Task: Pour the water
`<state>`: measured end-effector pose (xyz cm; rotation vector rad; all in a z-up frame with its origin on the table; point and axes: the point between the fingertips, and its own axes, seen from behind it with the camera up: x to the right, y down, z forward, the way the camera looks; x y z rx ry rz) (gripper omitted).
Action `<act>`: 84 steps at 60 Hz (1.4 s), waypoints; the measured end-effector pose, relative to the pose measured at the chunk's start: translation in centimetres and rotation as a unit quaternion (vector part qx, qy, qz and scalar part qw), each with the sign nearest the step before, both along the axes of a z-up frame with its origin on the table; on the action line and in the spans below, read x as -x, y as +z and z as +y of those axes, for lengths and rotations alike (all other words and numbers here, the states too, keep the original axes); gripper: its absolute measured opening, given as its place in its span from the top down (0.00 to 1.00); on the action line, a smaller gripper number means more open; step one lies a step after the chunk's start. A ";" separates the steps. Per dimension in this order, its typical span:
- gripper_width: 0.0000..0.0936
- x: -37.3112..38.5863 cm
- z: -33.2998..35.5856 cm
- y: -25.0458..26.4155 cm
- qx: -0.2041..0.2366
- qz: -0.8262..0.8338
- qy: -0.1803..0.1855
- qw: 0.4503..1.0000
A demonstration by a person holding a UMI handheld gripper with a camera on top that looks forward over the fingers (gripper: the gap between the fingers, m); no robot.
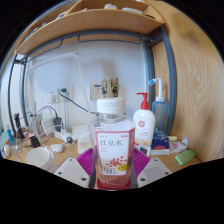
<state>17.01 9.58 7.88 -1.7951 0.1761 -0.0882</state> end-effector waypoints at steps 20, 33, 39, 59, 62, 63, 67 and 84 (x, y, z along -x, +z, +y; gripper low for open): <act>0.36 0.0 -0.2 -0.3 0.012 0.010 0.001 1.000; 0.24 0.3 -2.7 -1.6 0.068 0.010 0.000 0.998; 0.24 1.2 -5.8 -1.9 0.103 0.012 0.010 0.995; 0.23 2.6 -17.1 4.6 0.196 0.008 0.051 0.979; 0.23 2.4 -17.8 5.8 0.195 0.002 0.051 0.979; 0.23 2.3 -18.0 6.1 0.195 0.000 0.051 0.979; 0.23 2.4 -18.7 7.3 0.196 -0.002 0.055 0.979; 0.23 4.2 -19.8 9.3 0.195 0.002 0.088 0.977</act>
